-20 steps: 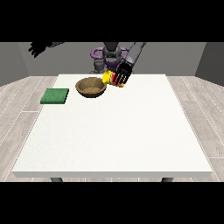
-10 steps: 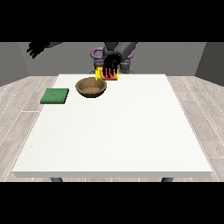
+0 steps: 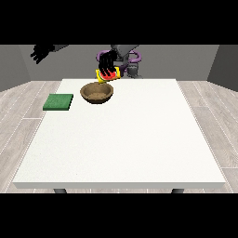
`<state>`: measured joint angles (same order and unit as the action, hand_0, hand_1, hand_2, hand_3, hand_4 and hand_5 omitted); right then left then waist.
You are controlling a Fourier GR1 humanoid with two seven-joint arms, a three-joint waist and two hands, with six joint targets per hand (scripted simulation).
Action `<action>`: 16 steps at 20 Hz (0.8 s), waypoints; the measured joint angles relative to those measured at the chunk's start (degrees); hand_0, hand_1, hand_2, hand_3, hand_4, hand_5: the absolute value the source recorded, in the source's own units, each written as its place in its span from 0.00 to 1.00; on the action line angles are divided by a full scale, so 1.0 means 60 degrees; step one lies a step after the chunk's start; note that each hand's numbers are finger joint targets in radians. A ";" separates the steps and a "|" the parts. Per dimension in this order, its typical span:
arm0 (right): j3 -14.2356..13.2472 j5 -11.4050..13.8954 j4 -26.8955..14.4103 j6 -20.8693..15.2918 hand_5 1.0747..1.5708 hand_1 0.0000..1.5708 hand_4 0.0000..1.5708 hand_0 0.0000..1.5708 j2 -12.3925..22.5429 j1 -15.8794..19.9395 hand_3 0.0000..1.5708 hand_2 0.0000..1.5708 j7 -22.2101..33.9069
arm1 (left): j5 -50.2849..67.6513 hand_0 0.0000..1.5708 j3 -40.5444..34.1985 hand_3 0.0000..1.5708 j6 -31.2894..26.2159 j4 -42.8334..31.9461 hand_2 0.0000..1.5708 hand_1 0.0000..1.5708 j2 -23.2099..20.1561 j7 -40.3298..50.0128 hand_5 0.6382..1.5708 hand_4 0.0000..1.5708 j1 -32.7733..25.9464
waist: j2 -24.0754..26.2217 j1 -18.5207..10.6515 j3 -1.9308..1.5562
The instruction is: Pick the cup and pour the ball into the bowl, then pick the bowl and place it on the pad
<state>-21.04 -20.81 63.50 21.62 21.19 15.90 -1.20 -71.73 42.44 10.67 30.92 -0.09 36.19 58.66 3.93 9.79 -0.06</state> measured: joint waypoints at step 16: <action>0.0011 0.0221 0.0366 -0.0613 0.97 0.00 0.50 0.00 -0.0193 -0.0925 0.07 0.00 0.0259 | 0.2741 0.27 -0.2946 0.01 0.0777 0.2742 0.09 0.27 -0.1225 -0.1710 0.96 0.78 -0.1386 | 0.0833 -0.1084 0.0071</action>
<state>-20.98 -19.48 65.69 17.94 20.03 10.35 0.35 -55.28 24.76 15.33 47.37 -7.44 25.93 50.34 8.93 3.28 0.36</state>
